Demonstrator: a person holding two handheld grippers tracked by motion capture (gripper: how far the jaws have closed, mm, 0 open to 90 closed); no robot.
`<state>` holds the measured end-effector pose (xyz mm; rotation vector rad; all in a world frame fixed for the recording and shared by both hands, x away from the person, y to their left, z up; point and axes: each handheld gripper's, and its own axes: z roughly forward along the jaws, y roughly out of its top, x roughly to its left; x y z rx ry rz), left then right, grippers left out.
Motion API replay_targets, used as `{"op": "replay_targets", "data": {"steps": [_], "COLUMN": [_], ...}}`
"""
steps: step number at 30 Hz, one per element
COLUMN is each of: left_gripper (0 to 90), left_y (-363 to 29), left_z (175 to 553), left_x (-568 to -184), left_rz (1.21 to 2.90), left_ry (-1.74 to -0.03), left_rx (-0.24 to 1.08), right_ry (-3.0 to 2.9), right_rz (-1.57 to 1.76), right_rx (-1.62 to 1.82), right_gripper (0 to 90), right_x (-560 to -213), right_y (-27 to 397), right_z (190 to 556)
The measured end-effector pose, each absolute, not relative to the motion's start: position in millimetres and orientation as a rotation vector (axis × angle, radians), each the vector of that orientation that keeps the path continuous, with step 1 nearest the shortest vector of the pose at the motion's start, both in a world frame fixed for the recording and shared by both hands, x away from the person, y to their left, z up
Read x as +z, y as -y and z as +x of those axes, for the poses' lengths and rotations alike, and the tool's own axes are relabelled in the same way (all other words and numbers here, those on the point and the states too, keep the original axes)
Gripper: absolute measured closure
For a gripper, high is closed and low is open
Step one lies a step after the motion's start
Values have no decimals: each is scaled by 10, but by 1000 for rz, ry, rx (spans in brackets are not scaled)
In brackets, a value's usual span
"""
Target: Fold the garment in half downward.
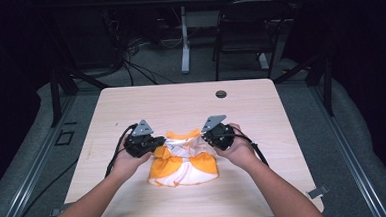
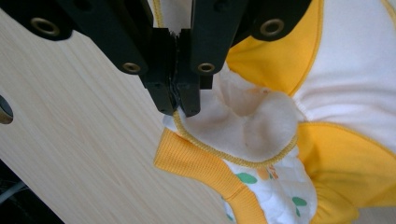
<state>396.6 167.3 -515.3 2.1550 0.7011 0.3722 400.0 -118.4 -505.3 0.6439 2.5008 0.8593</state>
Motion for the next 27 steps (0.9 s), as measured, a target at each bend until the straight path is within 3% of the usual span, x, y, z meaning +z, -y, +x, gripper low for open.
{"op": "replay_targets", "data": {"steps": [27], "left_gripper": [839], "left_y": [-1804], "left_z": [3687], "left_x": [-5409], "left_rz": [2180], "left_ry": [-672], "left_rx": [304], "right_ry": [-2595], "right_rz": [661], "right_rx": [960], "right_gripper": [850], "right_x": [-5304], "right_y": [1192], "right_z": [3608]}}
